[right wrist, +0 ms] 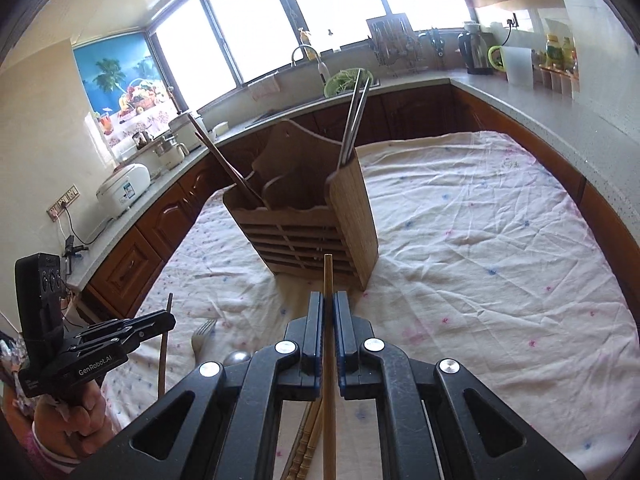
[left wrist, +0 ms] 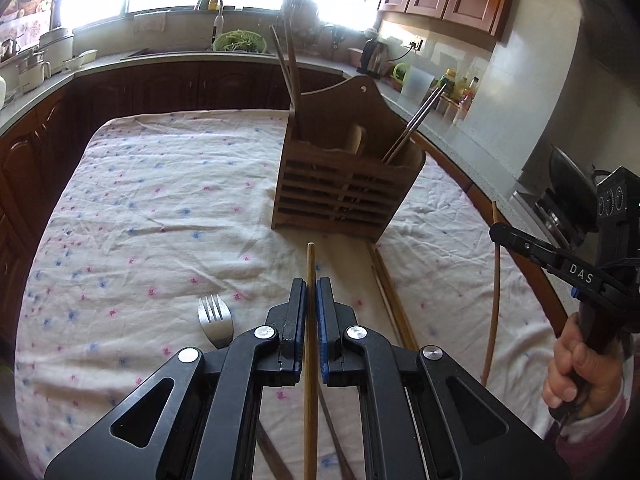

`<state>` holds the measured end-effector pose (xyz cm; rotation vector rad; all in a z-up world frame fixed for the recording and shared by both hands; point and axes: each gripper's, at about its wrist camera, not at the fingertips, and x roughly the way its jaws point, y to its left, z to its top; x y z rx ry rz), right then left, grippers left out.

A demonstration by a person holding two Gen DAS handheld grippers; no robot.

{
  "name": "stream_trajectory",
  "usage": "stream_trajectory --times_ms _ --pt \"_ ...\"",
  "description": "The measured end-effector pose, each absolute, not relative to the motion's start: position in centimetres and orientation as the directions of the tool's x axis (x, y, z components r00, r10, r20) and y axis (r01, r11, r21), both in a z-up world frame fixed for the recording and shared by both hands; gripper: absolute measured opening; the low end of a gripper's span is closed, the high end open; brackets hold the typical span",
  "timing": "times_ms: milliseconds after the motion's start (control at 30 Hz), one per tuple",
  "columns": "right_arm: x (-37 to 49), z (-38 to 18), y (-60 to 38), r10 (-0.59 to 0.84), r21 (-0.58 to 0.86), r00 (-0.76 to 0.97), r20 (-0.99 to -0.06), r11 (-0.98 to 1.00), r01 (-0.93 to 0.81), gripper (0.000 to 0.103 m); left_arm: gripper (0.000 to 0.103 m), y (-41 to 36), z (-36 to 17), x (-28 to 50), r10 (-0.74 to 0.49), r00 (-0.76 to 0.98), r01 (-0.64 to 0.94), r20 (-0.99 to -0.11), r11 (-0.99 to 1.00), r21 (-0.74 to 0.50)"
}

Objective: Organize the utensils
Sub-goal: 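Lift both wooden chopsticks and carry them toward the wooden holder, then lower both wooden chopsticks into the wooden holder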

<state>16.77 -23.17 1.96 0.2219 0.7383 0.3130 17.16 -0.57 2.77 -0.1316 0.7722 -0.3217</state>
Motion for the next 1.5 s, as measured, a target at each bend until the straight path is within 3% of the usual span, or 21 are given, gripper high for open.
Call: stream_trajectory --times_ms 700,1500 --pt "12.3 7.8 -23.5 0.351 0.277 0.792 -0.5 0.931 -0.238 0.005 0.005 1.3 8.7 12.0 -0.365 0.776 0.263 -0.515 0.929 -0.261" --pt "13.0 9.1 -24.1 0.341 0.282 0.818 -0.463 0.932 -0.228 0.005 0.005 2.5 10.5 13.0 -0.357 0.814 0.251 -0.457 0.927 -0.277"
